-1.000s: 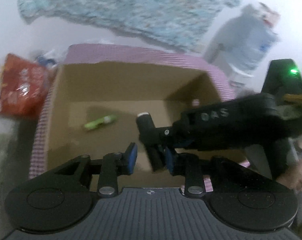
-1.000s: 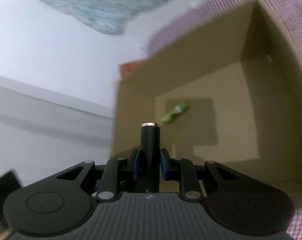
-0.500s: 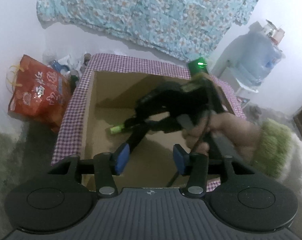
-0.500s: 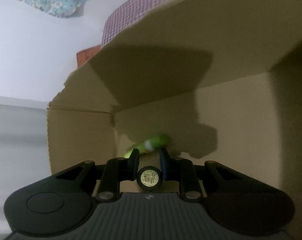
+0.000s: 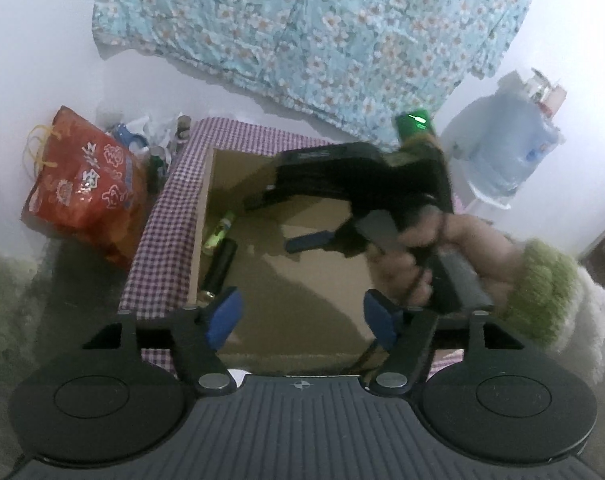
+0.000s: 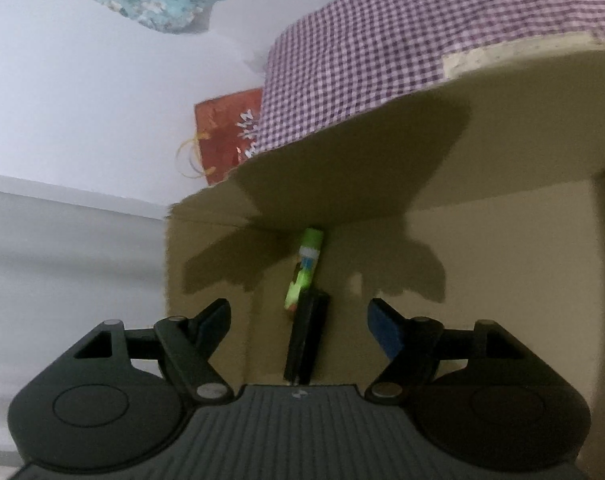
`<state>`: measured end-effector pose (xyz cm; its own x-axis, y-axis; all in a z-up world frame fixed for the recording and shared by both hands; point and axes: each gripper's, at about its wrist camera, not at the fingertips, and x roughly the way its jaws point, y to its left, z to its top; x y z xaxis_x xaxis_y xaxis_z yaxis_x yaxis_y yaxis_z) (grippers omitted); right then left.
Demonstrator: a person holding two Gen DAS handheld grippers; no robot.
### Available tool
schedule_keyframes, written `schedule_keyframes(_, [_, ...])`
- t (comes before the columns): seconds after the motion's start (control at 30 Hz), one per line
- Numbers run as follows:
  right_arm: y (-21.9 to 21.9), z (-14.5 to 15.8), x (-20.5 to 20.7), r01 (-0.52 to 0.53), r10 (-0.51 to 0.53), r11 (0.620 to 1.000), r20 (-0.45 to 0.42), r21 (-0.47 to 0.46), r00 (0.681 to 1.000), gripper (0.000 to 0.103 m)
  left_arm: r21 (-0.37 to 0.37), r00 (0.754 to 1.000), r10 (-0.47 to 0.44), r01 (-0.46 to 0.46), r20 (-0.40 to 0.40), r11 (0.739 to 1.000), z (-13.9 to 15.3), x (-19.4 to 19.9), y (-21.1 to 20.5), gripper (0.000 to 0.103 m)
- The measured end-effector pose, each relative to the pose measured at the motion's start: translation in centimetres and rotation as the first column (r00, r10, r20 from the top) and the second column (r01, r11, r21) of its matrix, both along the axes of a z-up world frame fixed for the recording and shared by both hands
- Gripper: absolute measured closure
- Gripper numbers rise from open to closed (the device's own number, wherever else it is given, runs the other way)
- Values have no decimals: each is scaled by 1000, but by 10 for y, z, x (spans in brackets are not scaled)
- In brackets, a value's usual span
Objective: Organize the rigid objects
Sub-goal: 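Carry the black cylinder with the right gripper and release it into the box, then reach the right gripper into the lilac cup and grasp the black key fob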
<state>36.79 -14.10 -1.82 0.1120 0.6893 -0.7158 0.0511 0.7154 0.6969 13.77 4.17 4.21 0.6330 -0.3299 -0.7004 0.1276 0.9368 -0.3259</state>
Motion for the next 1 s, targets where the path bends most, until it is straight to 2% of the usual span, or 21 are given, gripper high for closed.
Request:
schedule_keyframes(0.07, [-15, 14, -9, 17, -17, 1000, 19, 21, 1000, 25, -30, 1000, -4, 5, 16, 1000, 4, -5, 4, 29])
schedule_keyframes(0.13, [-30, 32, -23, 24, -26, 999, 47, 43, 999, 25, -66, 999, -11, 14, 40, 998, 9, -12, 7, 21])
schedule_keyframes(0.3, [-77, 82, -72, 46, -62, 993, 154, 108, 986, 25, -116, 995, -38, 50, 97, 992, 23, -32, 10, 6])
schedule_keyframes(0.4, [-110, 110, -115, 87, -118, 987, 238, 137, 964, 23, -119, 992, -60, 74, 114, 990, 27, -46, 6, 4])
schedule_keyframes(0.5, [-146, 120, -165, 136, -180, 978, 305, 158, 935, 17, -96, 989, -85, 97, 121, 991, 24, -60, 0, 2])
schedule_keyframes(0.6, [-173, 108, -212, 223, -275, 954, 292, 199, 916, 13, -73, 990, -114, 120, 86, 990, 11, -70, -10, 2])
schedule_keyframes(0.67, [-184, 94, -236, 283, -330, 937, 260, 204, 907, 13, -57, 990, -135, 137, 36, 989, -2, -74, -19, 2])
schedule_keyframes(0.77, [-188, 62, -265, 366, -402, 910, 197, 195, 894, 13, -25, 986, -166, 165, -33, 986, -27, -80, -34, 2])
schedule_keyframes(0.87, [-180, 30, -279, 390, -414, 905, 133, 173, 901, 15, 31, 977, -196, 199, -80, 980, -50, -83, -51, 3])
schedule_keyframes(0.93, [-177, 18, -290, 382, -398, 912, 93, 150, 913, 20, 59, 968, -225, 232, -109, 971, -65, -82, -63, 8])
schedule_keyframes(1.0, [-171, 11, -293, 374, -387, 915, 61, 151, 920, 31, 56, 956, -260, 269, -135, 961, -78, -80, -75, 13])
